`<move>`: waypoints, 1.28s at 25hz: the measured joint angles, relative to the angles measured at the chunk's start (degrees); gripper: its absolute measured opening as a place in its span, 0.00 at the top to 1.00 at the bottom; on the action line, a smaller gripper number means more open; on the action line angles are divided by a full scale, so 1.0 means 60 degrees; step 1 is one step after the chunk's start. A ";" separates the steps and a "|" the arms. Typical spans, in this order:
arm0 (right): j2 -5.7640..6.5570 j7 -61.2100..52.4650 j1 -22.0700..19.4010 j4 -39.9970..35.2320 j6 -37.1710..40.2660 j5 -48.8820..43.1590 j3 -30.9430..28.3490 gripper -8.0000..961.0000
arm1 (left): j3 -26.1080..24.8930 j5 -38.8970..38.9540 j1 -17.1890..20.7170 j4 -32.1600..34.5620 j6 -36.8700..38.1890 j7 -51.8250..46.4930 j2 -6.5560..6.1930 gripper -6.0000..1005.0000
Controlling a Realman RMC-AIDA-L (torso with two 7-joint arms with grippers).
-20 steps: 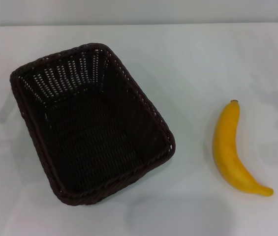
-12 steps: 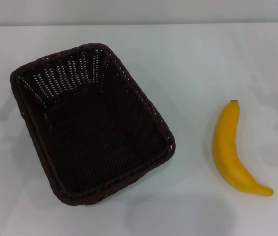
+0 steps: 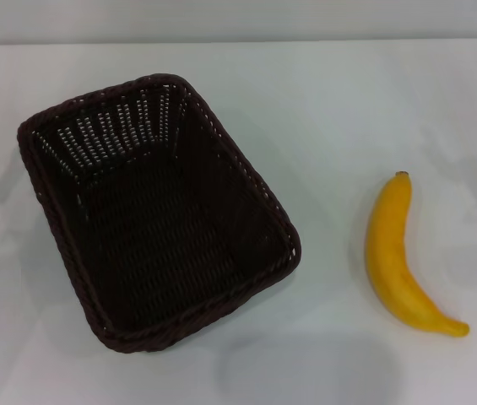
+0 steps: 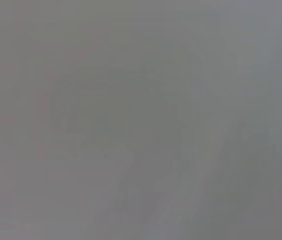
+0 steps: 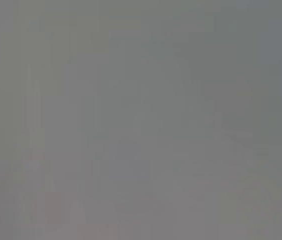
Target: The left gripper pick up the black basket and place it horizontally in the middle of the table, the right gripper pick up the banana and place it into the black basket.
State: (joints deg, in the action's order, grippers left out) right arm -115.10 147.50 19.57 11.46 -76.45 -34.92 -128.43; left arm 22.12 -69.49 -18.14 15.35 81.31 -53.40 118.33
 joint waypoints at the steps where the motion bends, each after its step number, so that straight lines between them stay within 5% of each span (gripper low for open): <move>1: 0.0006 -0.0003 0.0001 0.0015 0.0004 -0.0006 0.0019 0.12 | -0.0008 0.0006 0.0014 0.0003 -0.0011 -0.0054 -0.0019 0.11; 20: 0.0157 -0.0959 -0.0141 0.0880 0.0010 -0.0605 0.0793 0.12 | -0.0060 -0.0263 0.0052 0.0394 0.0189 -0.0066 -0.0031 0.11; 24: 0.0482 -0.2731 -0.0578 0.1859 0.0153 -0.1086 0.1070 0.12 | -0.0067 -0.0251 0.0167 0.0502 0.0179 -0.0745 -0.0288 0.11; 27: 0.0944 -0.4451 -0.0781 0.2727 0.0452 -0.2098 0.1076 0.12 | -0.0065 -0.0235 0.0256 0.0662 0.0198 -0.1098 -0.0405 0.11; 32: 0.1543 -0.7683 -0.0856 0.4690 0.0496 -0.4962 0.0903 0.12 | -0.0061 -0.0287 0.0475 0.1103 0.0136 -0.1828 -0.0532 0.11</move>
State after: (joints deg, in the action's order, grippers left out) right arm -105.85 101.40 14.44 39.60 -73.48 -64.69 -123.02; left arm 21.75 -71.21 -15.30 21.96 82.13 -64.37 115.14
